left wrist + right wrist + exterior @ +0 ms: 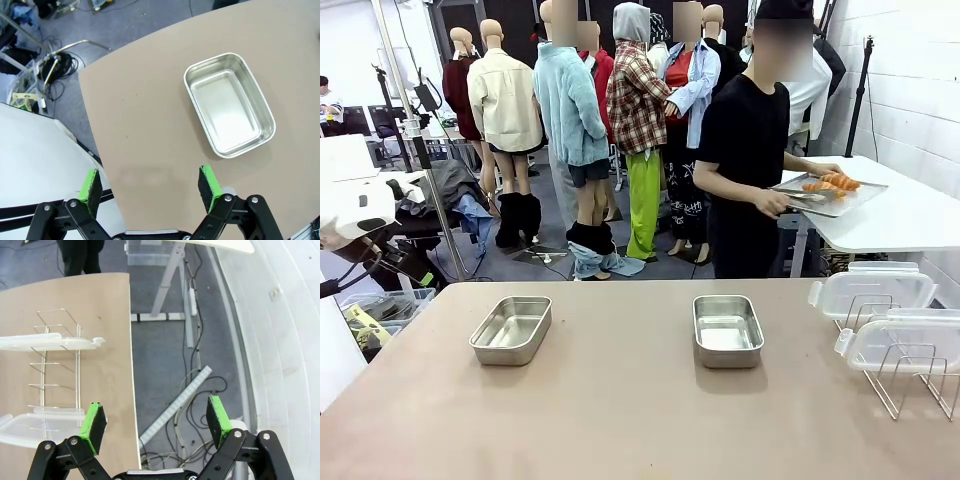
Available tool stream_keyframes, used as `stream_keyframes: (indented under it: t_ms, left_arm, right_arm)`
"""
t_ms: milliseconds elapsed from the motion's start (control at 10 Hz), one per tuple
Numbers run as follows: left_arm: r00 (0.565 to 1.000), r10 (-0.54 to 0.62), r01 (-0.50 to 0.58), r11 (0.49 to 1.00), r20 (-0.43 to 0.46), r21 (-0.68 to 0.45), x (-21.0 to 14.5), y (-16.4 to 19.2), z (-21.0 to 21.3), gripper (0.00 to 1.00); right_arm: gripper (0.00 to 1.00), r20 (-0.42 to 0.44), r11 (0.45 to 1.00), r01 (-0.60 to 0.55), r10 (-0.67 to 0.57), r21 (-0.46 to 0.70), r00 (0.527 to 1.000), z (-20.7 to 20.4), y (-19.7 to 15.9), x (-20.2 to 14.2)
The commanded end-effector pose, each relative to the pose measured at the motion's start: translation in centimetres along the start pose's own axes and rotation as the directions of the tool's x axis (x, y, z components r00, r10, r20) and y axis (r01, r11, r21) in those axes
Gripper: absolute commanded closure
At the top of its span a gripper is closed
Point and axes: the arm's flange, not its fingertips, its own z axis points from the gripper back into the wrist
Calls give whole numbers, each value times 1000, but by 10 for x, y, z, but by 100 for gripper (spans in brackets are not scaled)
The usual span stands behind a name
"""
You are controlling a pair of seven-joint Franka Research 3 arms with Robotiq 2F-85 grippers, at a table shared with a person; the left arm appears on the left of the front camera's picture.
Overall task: Place the bread in airtight containers.
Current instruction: Lift both Airtight Container.
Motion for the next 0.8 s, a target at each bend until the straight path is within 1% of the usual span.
stream_keyframes:
  t_ms: [0, 700]
  left_arm:
    - [1000, -13, 13, 1000, -7, 3, -2, 2, 2, 0]
    - [1000, -13, 13, 1000, -7, 3, -2, 2, 2, 0]
  right_arm:
    - [0, -9, 1000, -8, 8, -1, 1000, -1, 1, -1]
    - [0, -9, 1000, -8, 8, -1, 1000, -1, 1, -1]
